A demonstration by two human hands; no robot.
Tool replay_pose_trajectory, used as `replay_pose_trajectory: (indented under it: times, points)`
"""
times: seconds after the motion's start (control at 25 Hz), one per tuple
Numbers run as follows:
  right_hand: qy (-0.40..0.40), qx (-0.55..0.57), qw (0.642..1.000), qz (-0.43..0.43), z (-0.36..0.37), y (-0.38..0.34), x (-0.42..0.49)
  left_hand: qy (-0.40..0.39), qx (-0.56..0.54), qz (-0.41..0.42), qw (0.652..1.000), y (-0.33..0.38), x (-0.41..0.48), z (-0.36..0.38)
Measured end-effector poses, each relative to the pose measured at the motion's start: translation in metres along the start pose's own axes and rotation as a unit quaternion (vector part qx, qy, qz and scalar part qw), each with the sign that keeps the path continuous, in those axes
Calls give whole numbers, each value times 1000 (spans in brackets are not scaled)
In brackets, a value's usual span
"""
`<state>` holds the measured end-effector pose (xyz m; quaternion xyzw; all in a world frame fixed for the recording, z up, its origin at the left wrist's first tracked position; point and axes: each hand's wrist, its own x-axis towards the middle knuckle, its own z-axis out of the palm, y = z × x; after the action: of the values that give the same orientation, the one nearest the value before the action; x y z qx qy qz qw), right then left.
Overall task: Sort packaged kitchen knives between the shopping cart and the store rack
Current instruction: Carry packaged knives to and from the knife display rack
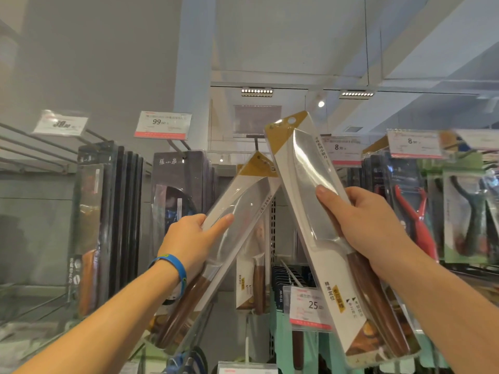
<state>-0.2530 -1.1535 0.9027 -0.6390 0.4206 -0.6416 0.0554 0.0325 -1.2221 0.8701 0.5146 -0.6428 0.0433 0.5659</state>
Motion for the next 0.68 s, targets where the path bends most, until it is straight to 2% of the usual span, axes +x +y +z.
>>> replay_pose_trajectory:
  times: [0.2,0.36,0.48,0.68]
  points:
    - [7,-8,1000,8,-8,10,-2,3,-106,-67,992,-1,3,14]
    - [-2,-13,1000,3,-11,10,-2,1,-12,-46,999,4,10,14]
    - [0,-10,1000,8,-10,10,-3,10,15,-25,1000,2,14,7]
    - [-4,-15,1000,9,-5,12,-4,33,-74,-24,996,-6,1,8]
